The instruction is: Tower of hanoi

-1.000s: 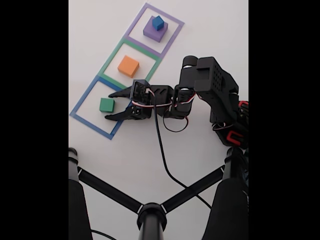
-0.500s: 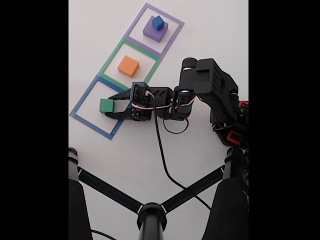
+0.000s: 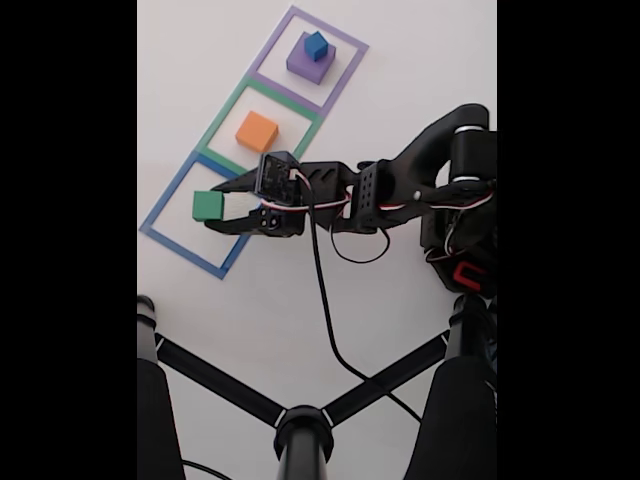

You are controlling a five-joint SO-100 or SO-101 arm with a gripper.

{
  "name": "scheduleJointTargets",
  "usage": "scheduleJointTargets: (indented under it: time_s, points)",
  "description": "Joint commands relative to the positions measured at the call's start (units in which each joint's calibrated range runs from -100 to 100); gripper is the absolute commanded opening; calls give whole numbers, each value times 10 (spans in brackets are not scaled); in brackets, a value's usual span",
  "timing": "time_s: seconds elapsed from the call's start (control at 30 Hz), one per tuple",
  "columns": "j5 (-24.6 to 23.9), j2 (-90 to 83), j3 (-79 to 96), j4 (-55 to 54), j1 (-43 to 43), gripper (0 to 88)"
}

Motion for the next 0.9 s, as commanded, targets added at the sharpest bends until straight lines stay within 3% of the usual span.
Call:
scheduleJointTargets:
  time_s: [0.0,0.27,0.47,0.73,0.87]
  points:
    - [0,-177,-3,187,43,77]
    - [0,-362,-201,692,123,79]
    - [0,-379,-434,981,165,78]
    - [0,-379,-631,1201,207,79]
    - [0,-390,-641,1227,219,80]
